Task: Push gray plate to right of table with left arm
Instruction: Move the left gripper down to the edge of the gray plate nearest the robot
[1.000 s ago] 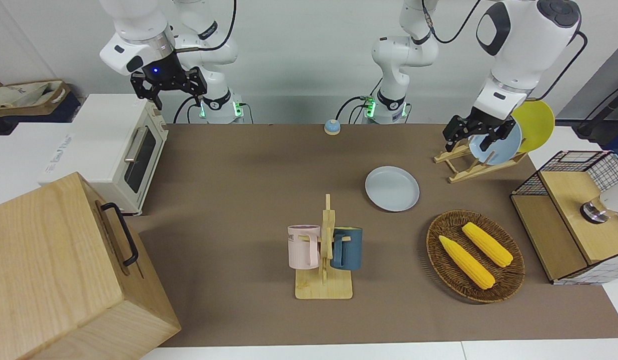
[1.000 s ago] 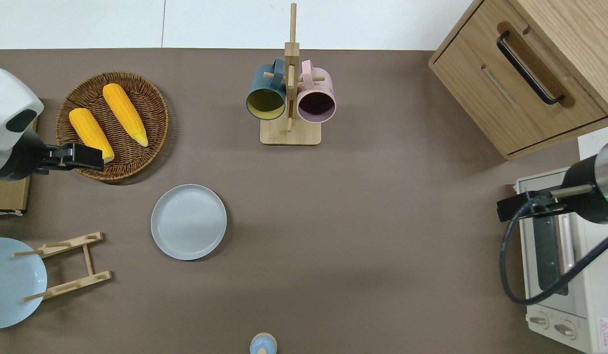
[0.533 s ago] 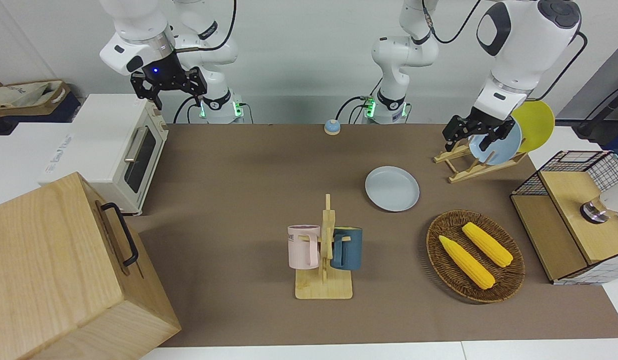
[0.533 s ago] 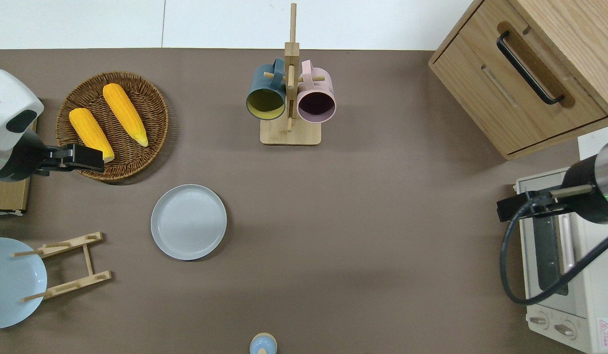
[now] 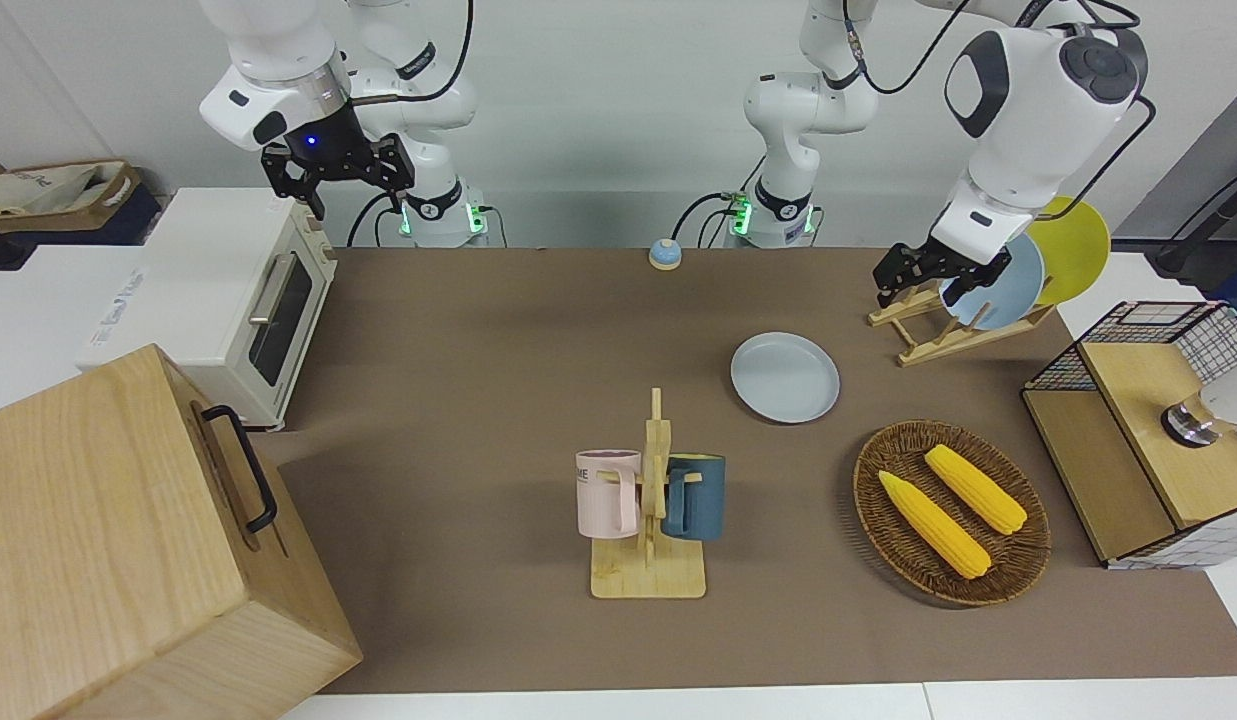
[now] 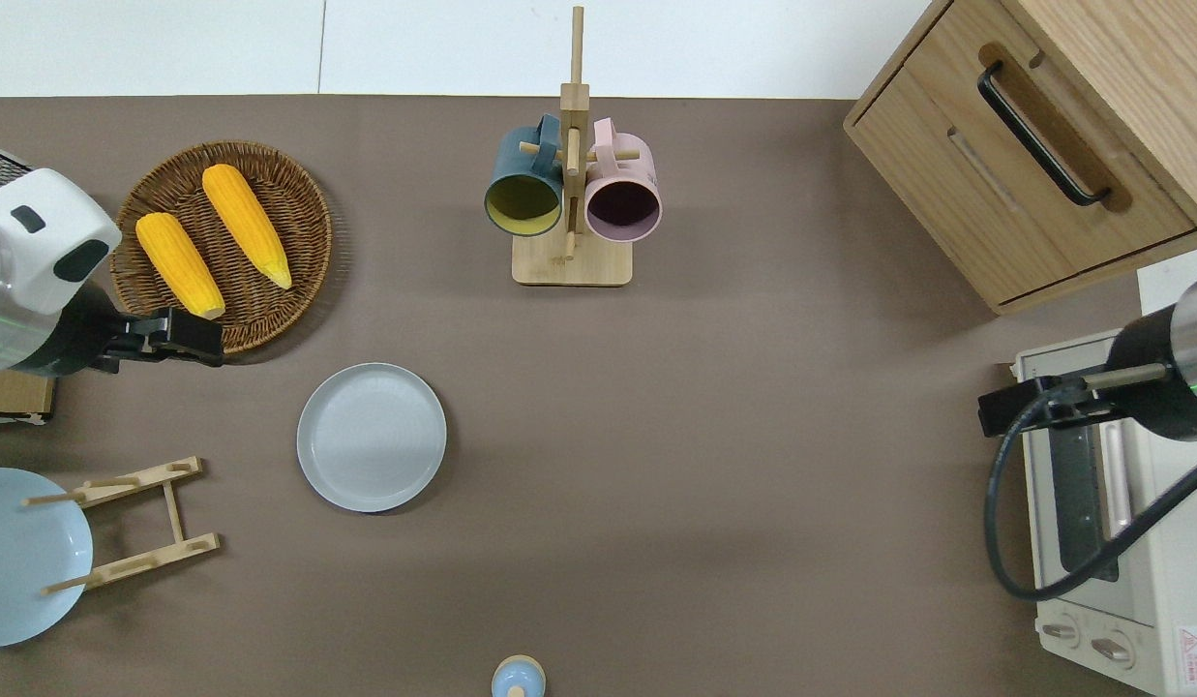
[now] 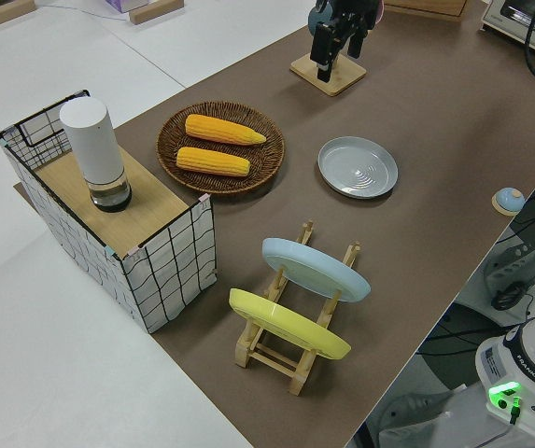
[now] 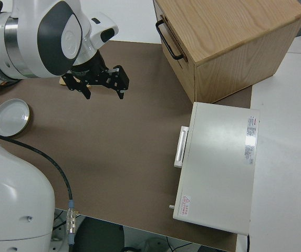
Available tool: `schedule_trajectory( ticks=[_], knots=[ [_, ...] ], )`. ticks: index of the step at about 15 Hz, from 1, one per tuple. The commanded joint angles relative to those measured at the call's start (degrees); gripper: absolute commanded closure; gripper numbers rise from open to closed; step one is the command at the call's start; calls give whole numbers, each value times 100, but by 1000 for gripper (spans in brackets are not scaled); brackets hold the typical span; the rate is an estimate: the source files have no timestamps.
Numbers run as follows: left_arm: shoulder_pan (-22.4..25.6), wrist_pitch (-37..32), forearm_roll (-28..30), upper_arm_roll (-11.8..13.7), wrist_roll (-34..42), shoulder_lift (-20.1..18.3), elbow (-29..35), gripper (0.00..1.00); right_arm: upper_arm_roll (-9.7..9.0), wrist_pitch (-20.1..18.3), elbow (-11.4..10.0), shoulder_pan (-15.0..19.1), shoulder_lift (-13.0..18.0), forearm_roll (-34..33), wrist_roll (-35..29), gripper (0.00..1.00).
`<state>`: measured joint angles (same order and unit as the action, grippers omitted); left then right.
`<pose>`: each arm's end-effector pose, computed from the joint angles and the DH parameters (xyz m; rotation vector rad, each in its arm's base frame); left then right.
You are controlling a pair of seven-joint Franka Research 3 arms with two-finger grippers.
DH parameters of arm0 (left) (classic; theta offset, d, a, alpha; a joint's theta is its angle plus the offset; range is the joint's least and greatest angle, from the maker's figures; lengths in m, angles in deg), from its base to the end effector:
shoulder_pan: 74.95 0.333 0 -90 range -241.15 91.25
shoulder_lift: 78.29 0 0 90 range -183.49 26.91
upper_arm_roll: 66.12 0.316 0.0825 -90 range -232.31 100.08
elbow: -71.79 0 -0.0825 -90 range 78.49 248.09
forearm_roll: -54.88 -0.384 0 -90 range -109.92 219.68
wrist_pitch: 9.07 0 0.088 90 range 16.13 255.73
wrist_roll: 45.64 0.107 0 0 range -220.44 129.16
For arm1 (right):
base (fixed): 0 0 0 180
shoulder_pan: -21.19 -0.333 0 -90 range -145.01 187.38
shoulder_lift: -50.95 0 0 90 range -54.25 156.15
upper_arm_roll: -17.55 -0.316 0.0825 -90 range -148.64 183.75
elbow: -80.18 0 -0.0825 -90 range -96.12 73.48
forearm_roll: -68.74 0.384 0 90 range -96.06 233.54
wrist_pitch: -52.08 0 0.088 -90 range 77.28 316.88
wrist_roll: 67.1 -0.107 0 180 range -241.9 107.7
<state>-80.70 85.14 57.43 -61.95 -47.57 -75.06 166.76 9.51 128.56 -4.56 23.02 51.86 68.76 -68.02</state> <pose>0.5720 -0.0212 0.5580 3.1016 0.0170 -0.1097 0.5209 0.0574 0.6561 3.1220 0.1441 -0.2004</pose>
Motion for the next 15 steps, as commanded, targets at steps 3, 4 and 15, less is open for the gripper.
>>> schedule_trajectory(
  ticks=[3,4,15],
  knots=[
    [-32,816,123,49,-9,-340,1005,2,-92,-89,53,107,14,25,-75,17],
    [-32,957,123,49,-9,-367,1180,2,-92,-89,53,107,14,25,-75,17],
    [-50,2908,123,40,-1,-912,3333,2,-92,-89,53,107,14,25,-66,17]
  ],
)
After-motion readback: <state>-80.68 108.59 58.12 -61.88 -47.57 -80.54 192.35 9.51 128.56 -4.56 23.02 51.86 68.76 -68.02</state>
